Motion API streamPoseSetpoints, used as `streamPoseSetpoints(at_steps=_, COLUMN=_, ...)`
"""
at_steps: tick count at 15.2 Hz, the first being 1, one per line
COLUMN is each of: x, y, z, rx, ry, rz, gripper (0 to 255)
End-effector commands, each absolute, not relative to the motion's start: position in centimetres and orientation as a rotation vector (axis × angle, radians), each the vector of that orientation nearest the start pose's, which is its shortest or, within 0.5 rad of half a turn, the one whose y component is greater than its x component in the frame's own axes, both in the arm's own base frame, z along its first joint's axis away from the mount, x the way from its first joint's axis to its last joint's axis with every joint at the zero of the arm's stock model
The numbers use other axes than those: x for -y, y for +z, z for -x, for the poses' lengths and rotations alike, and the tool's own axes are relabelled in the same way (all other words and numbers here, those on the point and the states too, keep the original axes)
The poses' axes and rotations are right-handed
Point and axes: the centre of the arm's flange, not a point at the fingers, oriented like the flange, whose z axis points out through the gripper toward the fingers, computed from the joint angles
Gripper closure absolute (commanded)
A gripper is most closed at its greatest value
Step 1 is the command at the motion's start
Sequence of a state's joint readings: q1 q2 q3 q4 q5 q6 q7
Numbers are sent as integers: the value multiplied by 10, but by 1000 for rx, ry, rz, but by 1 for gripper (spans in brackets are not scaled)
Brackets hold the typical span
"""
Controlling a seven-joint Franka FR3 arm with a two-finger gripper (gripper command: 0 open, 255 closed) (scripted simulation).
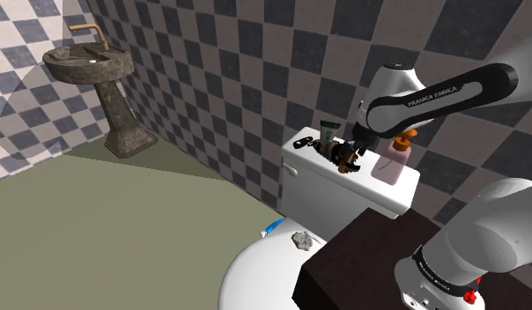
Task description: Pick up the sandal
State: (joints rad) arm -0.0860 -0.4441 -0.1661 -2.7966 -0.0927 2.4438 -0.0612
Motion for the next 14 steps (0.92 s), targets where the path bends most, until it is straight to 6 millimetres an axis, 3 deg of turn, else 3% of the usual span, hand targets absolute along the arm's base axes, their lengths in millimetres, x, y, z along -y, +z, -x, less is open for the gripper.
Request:
streamPoseSetpoints(at_steps=1, x=88, y=331, z=-356, rx=-173, ry=-142, rz=3139, gripper=0)
streamPoseSetpoints(at_steps=5, x=88, y=306, z=-356, rx=-173, ry=-142, rz=3139, gripper=0)
streamPoseSetpoints(at_steps=7, x=88, y=306, z=-356, rx=-173, ry=-142, rz=3139, gripper=0)
streamPoseSetpoints(at_steps=8, x=88, y=306, z=-356, rx=-173, ry=-142, rz=3139, gripper=255)
streamPoseSetpoints(at_steps=14, x=88, y=306, z=-356, rx=-173, ry=-142, rz=3139, gripper=255)
